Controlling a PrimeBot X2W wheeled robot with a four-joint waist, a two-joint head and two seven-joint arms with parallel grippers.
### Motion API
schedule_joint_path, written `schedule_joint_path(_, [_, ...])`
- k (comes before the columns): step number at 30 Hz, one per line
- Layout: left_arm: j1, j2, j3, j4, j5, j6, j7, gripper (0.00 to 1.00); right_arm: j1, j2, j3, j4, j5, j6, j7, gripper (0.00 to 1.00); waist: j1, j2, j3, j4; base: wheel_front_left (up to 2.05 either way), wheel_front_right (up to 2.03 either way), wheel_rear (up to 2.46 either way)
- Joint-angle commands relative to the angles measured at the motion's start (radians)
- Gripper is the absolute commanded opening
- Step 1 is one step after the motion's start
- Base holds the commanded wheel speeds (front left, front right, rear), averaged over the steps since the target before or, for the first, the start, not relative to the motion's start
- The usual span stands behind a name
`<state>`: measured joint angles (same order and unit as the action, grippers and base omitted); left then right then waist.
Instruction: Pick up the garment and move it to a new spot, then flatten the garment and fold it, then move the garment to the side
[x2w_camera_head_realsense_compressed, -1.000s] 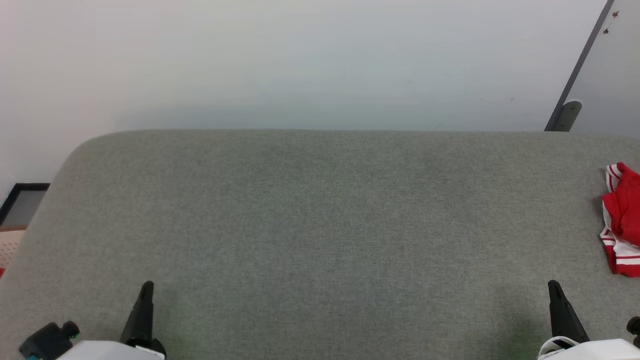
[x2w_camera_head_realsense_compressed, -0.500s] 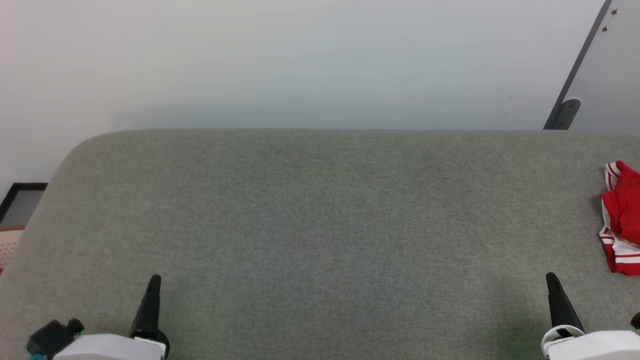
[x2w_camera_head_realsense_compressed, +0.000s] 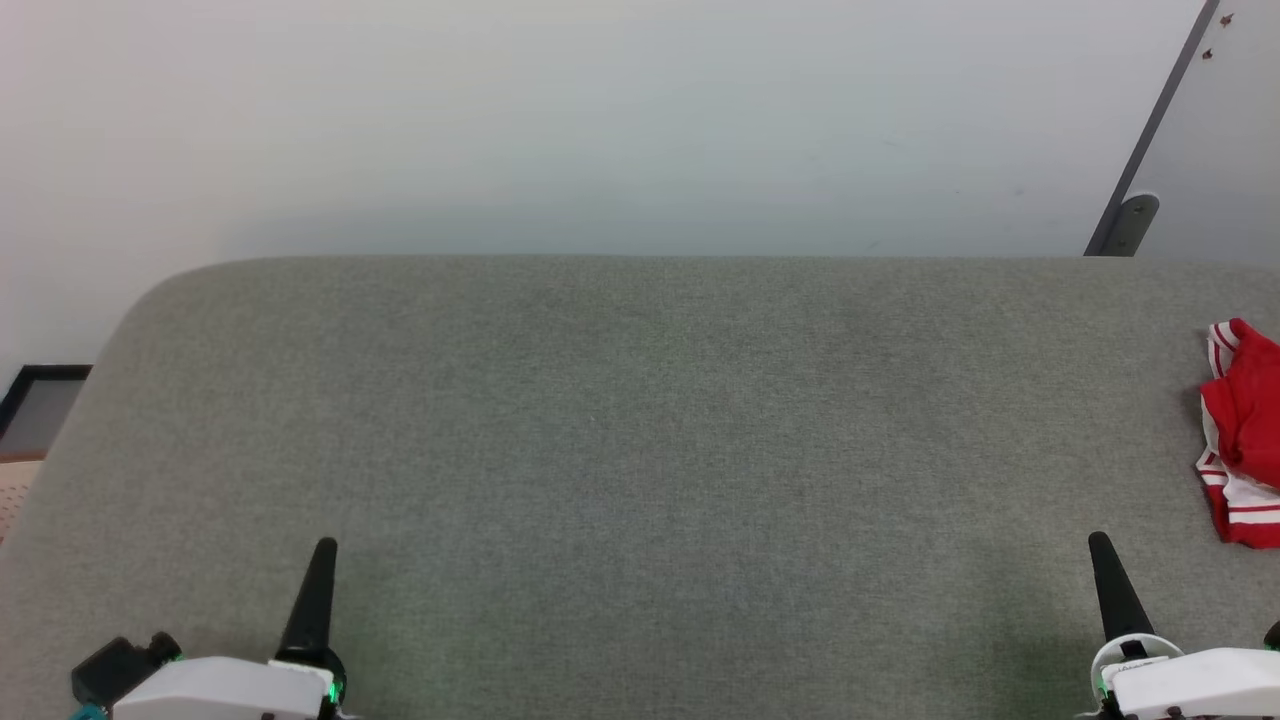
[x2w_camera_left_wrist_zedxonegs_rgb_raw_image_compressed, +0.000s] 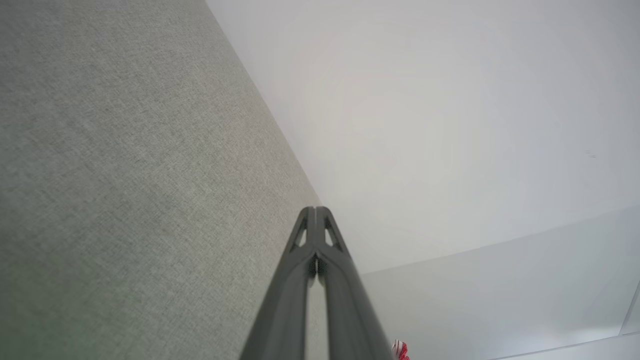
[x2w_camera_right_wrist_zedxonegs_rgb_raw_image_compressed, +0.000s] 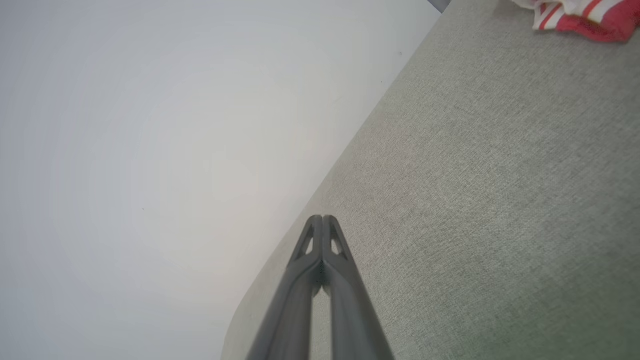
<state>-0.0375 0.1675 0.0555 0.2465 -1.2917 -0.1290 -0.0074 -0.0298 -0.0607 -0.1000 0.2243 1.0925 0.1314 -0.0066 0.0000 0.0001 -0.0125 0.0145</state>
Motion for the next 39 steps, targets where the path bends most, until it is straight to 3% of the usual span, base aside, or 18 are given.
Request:
schedule_joint_path(1, [-0.023,0.001,0.008,-0.007,-0.015,-0.002,0.007,0.00,-0.019,-0.001,-0.005,-0.004,0.026,-0.001,0.007,0.00,0.0000,-0.0001,0.000,0.000,0.00,0.00,0.00])
schedule_joint_path(39, [-0.062,-0.087,0.046,-0.004,-0.238,-0.003,0.092,0.00,-0.066,0.008,-0.012,0.014,0.386,-0.001,0.092,0.00,0.0000,-0.0001,0.011,-0.010,0.00,0.00,0.00])
